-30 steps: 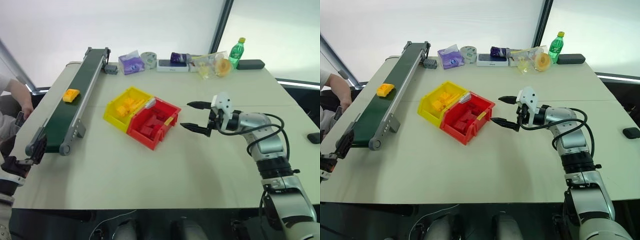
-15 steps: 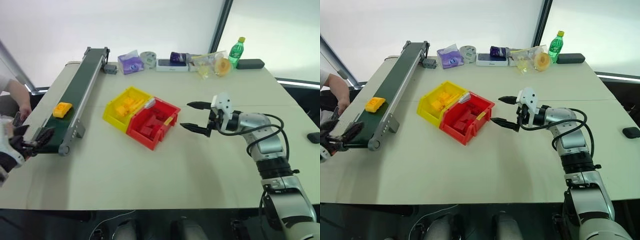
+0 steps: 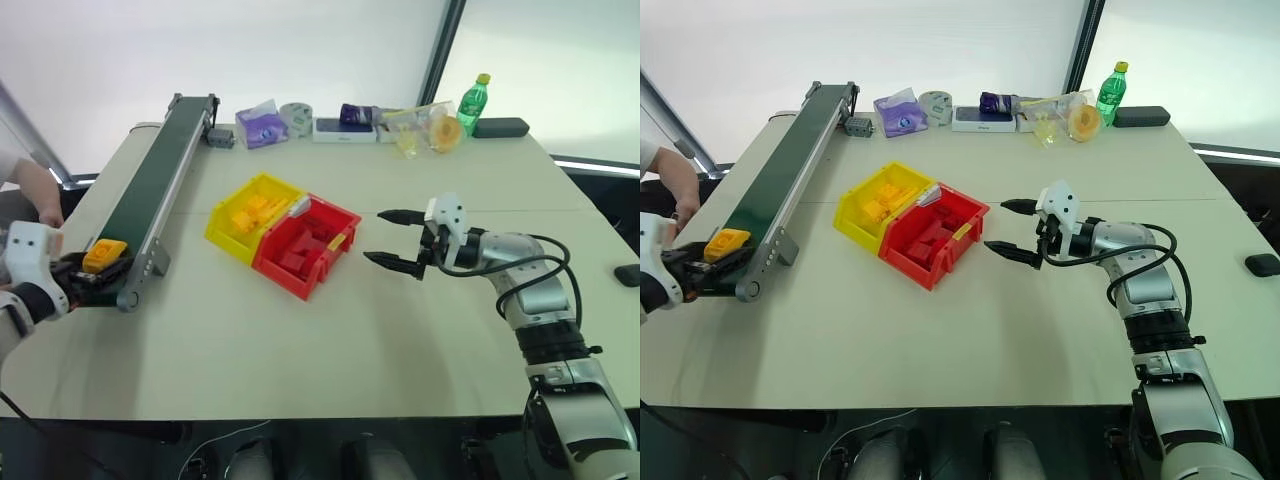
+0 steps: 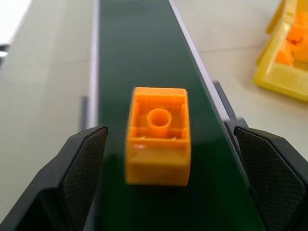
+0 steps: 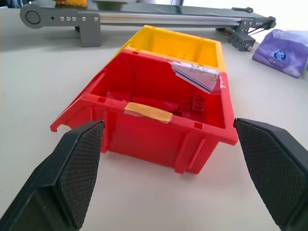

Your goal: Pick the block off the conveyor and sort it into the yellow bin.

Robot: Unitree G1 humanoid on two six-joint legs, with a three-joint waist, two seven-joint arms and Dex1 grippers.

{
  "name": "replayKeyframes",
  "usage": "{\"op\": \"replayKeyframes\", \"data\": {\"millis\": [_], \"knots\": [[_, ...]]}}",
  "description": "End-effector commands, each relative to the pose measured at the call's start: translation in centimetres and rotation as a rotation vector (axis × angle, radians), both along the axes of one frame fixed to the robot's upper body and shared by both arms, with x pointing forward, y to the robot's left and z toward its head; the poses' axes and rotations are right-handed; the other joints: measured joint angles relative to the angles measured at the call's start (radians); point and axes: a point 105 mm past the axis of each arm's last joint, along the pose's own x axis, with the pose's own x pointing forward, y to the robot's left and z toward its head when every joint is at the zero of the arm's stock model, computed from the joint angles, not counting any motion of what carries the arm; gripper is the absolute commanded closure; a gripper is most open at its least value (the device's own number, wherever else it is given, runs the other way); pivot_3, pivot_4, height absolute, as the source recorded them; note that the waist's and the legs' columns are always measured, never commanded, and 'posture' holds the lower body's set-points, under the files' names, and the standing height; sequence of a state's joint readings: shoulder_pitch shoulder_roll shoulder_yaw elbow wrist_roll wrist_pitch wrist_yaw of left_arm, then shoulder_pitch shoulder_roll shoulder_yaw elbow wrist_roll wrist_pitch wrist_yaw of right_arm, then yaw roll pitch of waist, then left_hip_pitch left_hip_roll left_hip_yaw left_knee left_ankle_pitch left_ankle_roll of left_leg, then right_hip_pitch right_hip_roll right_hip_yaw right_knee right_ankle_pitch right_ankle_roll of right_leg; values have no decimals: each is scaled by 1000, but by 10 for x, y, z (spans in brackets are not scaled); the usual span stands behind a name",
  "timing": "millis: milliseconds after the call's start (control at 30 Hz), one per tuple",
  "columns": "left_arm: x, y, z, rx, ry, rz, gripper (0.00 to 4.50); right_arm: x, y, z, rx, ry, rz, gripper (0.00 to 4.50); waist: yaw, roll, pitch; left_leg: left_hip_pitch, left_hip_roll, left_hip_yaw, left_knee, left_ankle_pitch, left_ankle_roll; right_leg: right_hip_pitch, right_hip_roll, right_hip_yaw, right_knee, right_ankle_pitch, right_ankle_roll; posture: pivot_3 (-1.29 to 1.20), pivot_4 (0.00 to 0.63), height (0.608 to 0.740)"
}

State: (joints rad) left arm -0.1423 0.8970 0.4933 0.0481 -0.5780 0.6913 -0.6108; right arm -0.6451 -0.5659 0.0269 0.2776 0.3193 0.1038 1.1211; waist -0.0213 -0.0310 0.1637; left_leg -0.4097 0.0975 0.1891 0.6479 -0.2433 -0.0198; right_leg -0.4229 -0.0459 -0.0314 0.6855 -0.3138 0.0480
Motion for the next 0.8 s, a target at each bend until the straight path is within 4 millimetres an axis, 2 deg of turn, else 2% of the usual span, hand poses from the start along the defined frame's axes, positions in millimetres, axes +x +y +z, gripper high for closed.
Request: {"op": "replayKeyframes", "data": {"millis": [33, 100, 133, 267, 367, 500, 600, 700, 767, 800], "knots": [[0, -1, 8, 7, -16, -5, 1856, -2, -1, 18, 16, -67, -2, 0, 0, 0, 0, 0, 0, 0, 0, 0, 0, 0, 0, 0, 0, 0, 0, 0, 150, 740], [1, 2, 16, 45, -58, 8, 2943, -2, -1, 19, 13, -69, -3, 0, 0, 0, 0, 0, 0, 0, 0, 0, 0, 0, 0, 0, 0, 0, 0, 0, 150, 740], [1, 3, 22, 16, -82, 18, 3200, -2, -1, 20, 14, -70, -4, 0, 0, 0, 0, 0, 0, 0, 0, 0, 0, 0, 0, 0, 0, 0, 0, 0, 150, 740], [3, -4, 46, 44, -197, 0, 3138, -2, 0, 21, 15, -69, -4, 0, 0, 0, 0, 0, 0, 0, 0, 0, 0, 0, 0, 0, 0, 0, 0, 0, 150, 740], [7, -25, 71, -23, -318, -69, 3138, -1, 2, 22, 17, -69, -4, 0, 6, 0, 0, 0, 0, 0, 1, 0, 0, 0, 0, 0, 0, 0, 0, 0, 150, 740], [20, -53, 87, -74, -363, -128, 3138, 0, 1, 24, 20, -73, -5, 0, 5, 0, 0, 0, 0, -1, 2, 0, 0, 1, 0, 0, 0, 0, 0, 0, 150, 740], [42, -73, 88, -84, -358, -131, 3138, 1, 0, 24, 19, -77, -8, 0, 6, 0, 0, 0, -1, -1, 2, 0, 0, 1, 1, 0, 1, 0, 0, 0, 150, 740], [70, -104, 89, -138, -376, -156, 3138, 1, -1, 23, 20, -80, -14, 0, 11, 0, 0, 0, -3, -1, 4, 0, 0, 2, 2, 0, 1, 0, 1, 0, 150, 740], [86, -128, 78, -121, -344, -184, 3138, 1, -1, 22, 28, -81, -18, 0, 9, 0, 0, 0, -4, -1, 4, 0, 0, 3, 2, 0, 1, 0, 1, 0, 150, 740], [95, -148, 68, -91, -326, -236, 3138, 0, -1, 22, 32, -83, -20, 0, 8, 0, 0, 0, -4, -1, 4, 0, 0, 3, 2, 0, 1, 0, 1, 0, 150, 740]]}}
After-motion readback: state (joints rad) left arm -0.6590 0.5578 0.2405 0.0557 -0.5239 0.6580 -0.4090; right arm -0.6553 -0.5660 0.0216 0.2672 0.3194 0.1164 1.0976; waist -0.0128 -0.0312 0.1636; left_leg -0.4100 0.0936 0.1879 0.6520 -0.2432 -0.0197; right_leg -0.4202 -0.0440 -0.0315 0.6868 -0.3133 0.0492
